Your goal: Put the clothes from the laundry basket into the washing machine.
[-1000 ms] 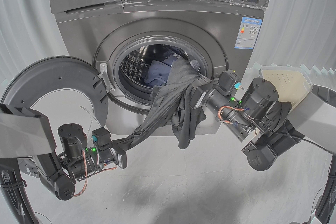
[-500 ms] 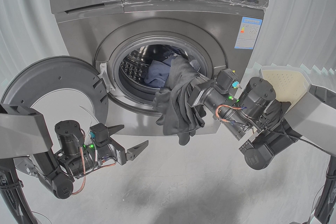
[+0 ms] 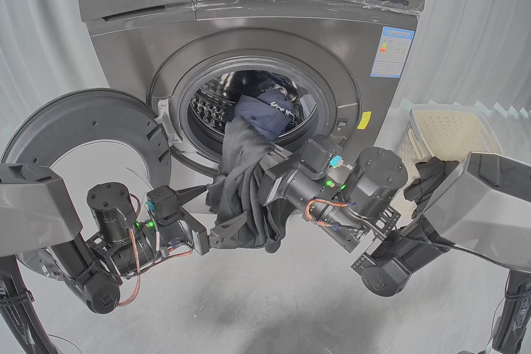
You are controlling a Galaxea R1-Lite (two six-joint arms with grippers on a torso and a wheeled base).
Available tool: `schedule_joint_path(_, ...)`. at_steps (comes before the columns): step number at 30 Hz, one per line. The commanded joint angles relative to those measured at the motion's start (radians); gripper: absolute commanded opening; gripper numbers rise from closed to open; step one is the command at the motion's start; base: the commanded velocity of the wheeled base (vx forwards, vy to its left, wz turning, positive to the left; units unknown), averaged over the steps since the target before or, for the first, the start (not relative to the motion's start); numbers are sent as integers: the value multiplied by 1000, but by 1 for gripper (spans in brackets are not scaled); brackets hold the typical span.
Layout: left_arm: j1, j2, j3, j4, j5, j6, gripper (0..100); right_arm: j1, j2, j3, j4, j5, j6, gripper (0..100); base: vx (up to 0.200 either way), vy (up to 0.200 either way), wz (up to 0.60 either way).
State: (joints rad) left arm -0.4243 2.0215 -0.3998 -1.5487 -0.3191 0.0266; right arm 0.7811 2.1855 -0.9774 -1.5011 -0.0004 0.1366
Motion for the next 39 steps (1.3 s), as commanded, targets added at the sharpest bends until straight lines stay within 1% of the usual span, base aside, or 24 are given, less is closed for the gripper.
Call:
schedule_joint_path(1, -16, 5, -16, -1, 2, -1, 100, 29, 25, -3, -1, -4, 0, 0, 0, 0, 0)
schedule_joint_path(11, -19, 20, -24, -1, 2, -1, 100, 66, 31, -1, -1, -12, 3, 0, 0, 0, 0)
schedule_joint_path(20, -21, 10, -10, -2, 0, -2, 100, 35, 51, -17, -1, -13, 3, 0, 0, 0, 0)
schedule_joint_path(31, -41, 19, 1, -2, 0, -1, 100, 47, 76, -37, -1, -15, 3, 0, 0, 0, 0)
schedule_joint_path(39, -30, 54, -17, -2, 5, 4, 100, 66, 54, -33, -1, -18, 5, 0, 0, 0, 0)
